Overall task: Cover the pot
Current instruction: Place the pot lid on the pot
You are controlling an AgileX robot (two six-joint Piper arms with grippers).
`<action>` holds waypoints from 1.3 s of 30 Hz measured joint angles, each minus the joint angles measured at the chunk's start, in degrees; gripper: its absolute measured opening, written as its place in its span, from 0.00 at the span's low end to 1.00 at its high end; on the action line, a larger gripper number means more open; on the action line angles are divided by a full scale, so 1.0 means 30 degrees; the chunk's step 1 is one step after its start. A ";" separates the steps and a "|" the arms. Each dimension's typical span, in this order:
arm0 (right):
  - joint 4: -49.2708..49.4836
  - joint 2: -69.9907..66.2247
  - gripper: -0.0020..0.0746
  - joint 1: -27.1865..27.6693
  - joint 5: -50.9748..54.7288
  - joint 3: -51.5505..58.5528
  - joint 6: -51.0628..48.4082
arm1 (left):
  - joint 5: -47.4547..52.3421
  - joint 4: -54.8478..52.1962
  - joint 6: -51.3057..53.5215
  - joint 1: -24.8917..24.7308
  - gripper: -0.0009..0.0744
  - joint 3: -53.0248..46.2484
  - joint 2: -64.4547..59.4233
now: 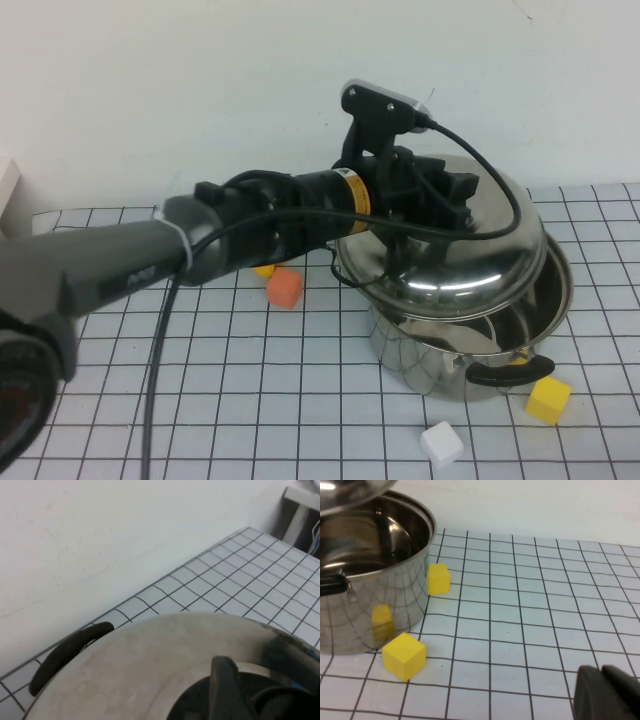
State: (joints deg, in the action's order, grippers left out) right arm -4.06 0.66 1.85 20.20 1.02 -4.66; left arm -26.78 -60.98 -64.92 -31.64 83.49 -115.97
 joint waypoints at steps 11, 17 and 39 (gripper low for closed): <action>0.0000 0.0000 0.04 0.0000 0.0000 0.0000 0.0000 | 0.0164 0.0000 -0.0983 -0.0671 0.44 0.1115 -0.1197; 0.0000 0.0000 0.04 0.0000 0.0000 0.0000 0.0000 | 0.0250 -0.0050 -0.1008 -0.0803 0.44 0.1115 -0.1521; 0.0000 0.0000 0.04 0.0000 0.0000 0.0000 0.0000 | 0.0242 -0.0149 -0.0935 -0.0803 0.44 0.1115 -0.1988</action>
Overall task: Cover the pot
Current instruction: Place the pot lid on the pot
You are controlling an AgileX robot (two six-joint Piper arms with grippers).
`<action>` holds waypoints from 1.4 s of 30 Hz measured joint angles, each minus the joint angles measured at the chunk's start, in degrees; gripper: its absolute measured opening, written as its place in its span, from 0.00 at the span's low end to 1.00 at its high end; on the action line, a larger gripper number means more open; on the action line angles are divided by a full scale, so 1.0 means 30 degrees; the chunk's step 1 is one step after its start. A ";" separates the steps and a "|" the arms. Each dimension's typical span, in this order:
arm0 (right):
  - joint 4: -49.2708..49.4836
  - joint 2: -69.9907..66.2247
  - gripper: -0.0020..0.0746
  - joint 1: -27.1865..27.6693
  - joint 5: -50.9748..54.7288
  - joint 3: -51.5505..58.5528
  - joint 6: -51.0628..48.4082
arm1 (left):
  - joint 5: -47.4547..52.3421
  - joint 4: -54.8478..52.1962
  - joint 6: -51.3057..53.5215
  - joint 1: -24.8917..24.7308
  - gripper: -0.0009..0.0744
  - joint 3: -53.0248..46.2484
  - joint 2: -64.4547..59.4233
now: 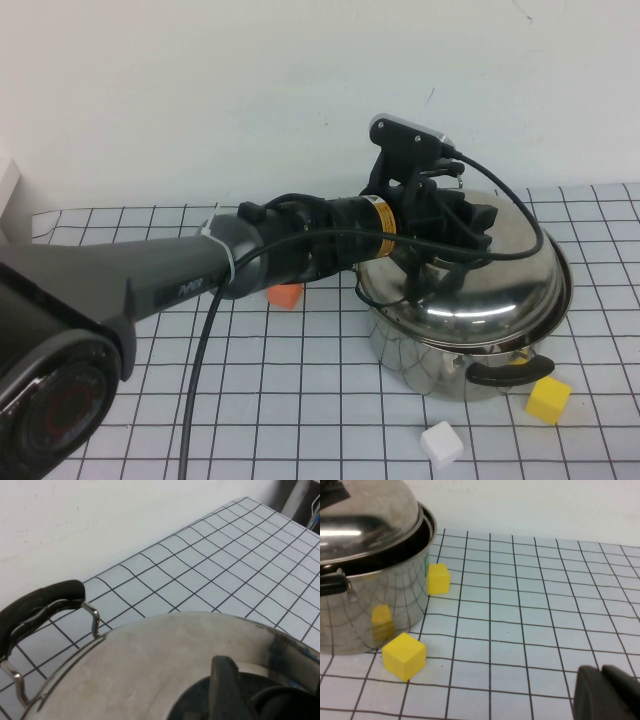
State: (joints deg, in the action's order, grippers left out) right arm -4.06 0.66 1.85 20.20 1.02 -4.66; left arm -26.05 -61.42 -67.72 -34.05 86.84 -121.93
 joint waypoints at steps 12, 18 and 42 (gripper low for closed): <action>0.0000 0.0000 0.04 0.0000 0.0000 0.0000 0.0000 | 0.0871 0.0107 -0.0357 -0.0288 0.44 0.1114 -0.0166; 0.0000 0.0000 0.04 0.0000 0.0000 0.0000 0.0000 | 0.0979 -0.0127 0.0350 -0.0725 0.44 0.1127 -0.0729; 0.0000 0.0000 0.04 0.0000 0.0000 0.0000 0.0000 | 0.0704 -0.0566 0.1695 -0.0725 0.44 0.1309 -0.1144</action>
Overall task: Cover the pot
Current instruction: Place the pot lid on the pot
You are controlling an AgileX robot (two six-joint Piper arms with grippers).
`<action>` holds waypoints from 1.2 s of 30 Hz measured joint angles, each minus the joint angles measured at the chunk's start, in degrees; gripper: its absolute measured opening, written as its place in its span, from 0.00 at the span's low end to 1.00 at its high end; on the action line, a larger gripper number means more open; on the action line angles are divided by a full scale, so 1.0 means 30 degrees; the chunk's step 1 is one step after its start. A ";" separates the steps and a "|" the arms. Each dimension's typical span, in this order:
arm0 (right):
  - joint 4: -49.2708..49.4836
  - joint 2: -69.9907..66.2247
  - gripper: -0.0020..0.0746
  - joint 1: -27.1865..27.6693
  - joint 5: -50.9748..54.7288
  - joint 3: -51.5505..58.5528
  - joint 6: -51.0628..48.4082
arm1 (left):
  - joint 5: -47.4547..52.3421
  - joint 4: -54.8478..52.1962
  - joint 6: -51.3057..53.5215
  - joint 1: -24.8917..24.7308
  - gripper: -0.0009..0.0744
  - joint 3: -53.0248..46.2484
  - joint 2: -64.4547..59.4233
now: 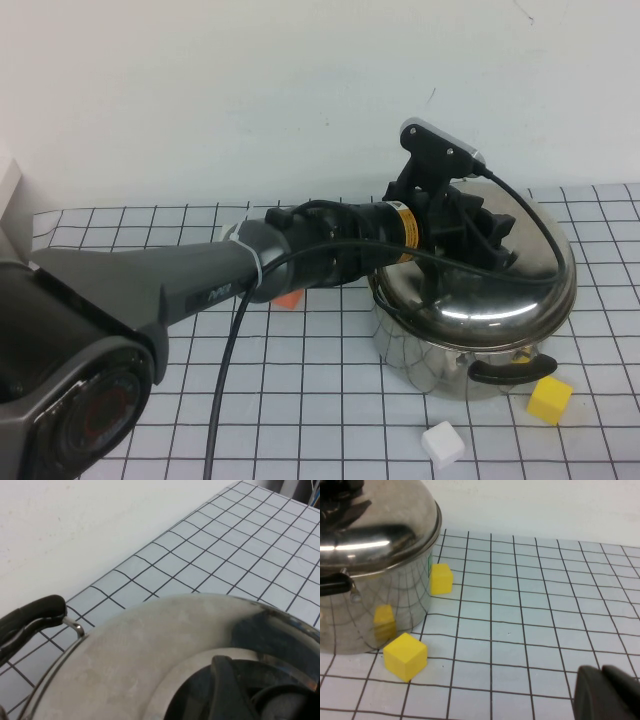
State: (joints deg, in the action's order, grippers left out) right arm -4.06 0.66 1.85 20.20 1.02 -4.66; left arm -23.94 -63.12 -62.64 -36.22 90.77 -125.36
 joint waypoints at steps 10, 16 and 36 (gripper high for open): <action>0.0000 0.0000 0.04 0.0000 0.0000 0.0000 0.0000 | 0.0303 -0.0335 0.0036 0.0000 0.44 0.0000 0.0157; 0.0000 0.0000 0.04 0.0000 0.0000 0.0000 0.0000 | 0.0673 -0.0637 -0.0277 -0.0025 0.44 0.0507 0.0157; 0.0000 0.0000 0.04 0.0000 0.0000 0.0000 0.0000 | 0.0695 -0.9293 -1.0433 -0.0025 0.44 0.2118 0.0157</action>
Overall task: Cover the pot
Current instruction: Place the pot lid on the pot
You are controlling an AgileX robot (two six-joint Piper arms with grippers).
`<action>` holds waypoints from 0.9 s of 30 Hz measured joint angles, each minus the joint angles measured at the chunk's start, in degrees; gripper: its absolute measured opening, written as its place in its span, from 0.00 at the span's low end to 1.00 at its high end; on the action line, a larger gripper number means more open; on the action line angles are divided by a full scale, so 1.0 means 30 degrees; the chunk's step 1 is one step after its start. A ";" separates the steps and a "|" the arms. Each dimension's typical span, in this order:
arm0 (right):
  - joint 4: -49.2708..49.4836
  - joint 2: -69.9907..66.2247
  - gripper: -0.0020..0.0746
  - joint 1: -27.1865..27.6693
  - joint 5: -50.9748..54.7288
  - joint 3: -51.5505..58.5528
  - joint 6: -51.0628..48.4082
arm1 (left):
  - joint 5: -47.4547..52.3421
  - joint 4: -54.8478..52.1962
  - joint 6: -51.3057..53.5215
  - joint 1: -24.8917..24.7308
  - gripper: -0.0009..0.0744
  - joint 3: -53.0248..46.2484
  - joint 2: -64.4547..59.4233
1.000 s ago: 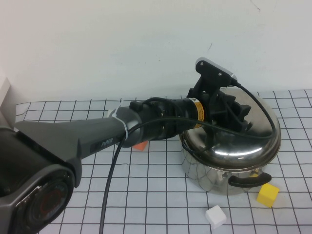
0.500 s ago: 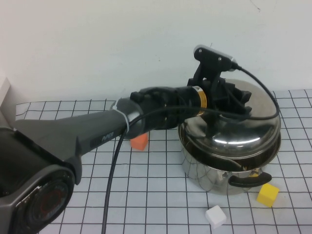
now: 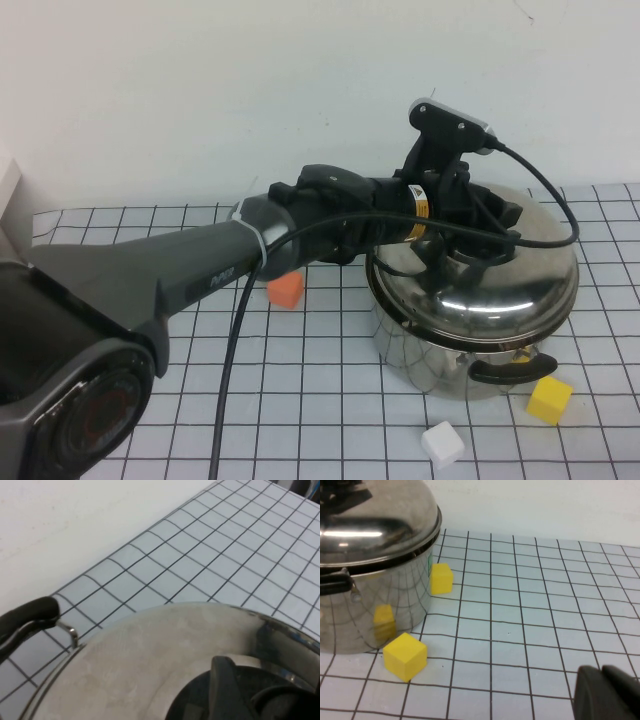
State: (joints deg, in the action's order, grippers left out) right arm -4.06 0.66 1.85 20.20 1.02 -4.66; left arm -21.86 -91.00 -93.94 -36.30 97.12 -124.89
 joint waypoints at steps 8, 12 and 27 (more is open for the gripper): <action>0.0000 0.0000 0.04 0.0000 0.0000 0.0000 0.0000 | 0.0686 -0.0237 -0.0569 0.0000 0.44 0.0000 -0.0232; 0.0000 0.0000 0.04 0.0000 0.0000 0.0000 0.0000 | 0.0647 -0.0237 -0.0685 0.0000 0.44 0.0000 -0.0232; 0.0000 0.0000 0.04 0.0000 0.0000 0.0000 0.0000 | -0.0257 -0.0483 -0.0777 0.0000 0.44 0.0085 -0.0421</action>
State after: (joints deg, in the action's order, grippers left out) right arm -4.06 0.66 1.85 20.20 1.02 -4.66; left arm -22.63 -92.45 -96.27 -36.30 97.38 -126.15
